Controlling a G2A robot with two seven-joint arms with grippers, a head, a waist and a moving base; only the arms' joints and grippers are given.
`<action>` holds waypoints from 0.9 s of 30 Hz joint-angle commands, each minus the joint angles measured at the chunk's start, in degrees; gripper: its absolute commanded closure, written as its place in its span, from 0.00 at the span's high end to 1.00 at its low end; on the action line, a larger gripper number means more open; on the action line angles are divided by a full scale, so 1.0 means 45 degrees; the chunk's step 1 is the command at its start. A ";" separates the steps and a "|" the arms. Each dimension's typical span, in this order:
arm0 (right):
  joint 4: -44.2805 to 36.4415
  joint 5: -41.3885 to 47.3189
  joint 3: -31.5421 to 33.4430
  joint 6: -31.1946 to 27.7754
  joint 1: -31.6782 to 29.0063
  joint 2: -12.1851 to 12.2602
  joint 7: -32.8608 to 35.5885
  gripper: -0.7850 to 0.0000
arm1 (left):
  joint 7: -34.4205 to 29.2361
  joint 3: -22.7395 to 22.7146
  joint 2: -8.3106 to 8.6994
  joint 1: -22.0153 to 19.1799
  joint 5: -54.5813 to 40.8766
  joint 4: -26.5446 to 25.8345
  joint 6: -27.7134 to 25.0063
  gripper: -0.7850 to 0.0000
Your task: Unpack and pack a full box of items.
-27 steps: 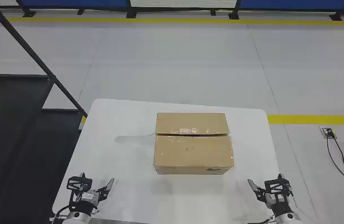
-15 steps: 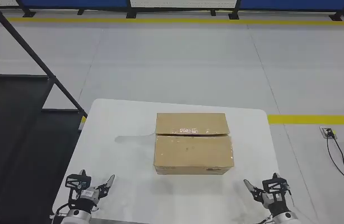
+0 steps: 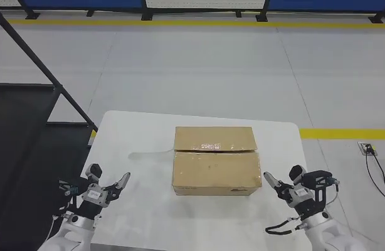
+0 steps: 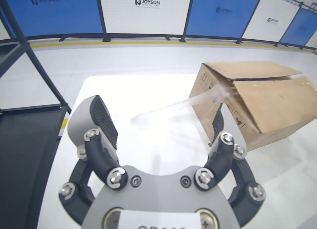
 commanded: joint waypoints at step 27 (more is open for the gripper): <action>0.4420 0.7481 -0.0474 -0.3204 0.5956 0.0215 0.6876 1.00 | -0.4593 0.0987 0.0053 -0.3162 -0.7420 0.1848 -0.2836 1.00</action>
